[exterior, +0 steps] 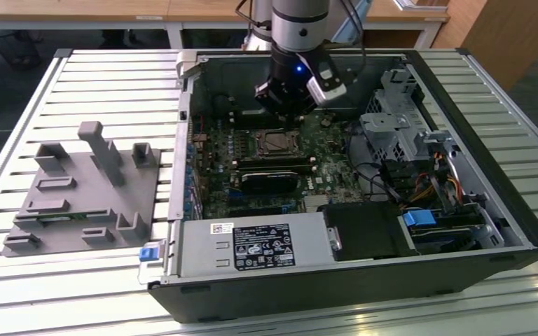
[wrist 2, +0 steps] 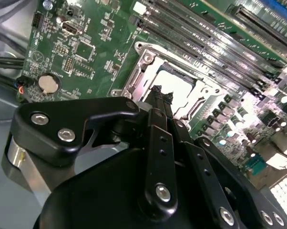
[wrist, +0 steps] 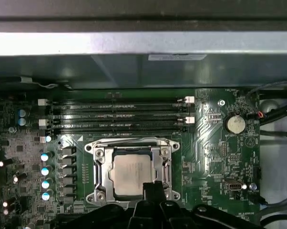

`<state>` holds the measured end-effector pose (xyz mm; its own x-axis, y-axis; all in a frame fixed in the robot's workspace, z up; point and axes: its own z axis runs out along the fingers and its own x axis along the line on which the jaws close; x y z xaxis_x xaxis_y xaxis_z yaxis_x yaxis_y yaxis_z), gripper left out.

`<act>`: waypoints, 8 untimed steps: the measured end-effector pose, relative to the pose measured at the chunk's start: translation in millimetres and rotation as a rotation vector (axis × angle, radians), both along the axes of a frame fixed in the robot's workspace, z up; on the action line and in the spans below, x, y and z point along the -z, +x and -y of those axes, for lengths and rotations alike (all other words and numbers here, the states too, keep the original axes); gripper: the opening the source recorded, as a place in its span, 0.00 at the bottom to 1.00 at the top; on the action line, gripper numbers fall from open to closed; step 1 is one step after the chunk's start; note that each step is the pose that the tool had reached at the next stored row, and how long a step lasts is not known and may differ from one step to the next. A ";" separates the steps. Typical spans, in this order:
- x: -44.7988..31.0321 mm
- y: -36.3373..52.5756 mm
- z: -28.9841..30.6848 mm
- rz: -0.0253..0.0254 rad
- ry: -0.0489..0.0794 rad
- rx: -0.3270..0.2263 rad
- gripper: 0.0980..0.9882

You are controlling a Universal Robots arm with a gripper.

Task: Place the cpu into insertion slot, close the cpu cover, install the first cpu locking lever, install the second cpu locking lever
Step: 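Install the second cpu locking lever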

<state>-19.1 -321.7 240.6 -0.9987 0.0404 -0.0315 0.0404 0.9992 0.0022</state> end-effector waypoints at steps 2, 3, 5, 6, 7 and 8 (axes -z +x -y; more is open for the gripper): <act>0.0 0.0 1.8 -0.0037 0.000 0.000 0.03; 0.0 0.0 3.0 -0.0039 0.000 0.000 0.03; 0.1 0.0 6.1 -0.0040 0.000 0.000 0.03; 0.2 0.0 8.1 -0.0041 0.000 0.000 0.03; 0.2 0.0 10.3 -0.0040 0.000 0.000 0.03; 0.2 0.0 12.7 -0.0040 0.000 0.000 0.03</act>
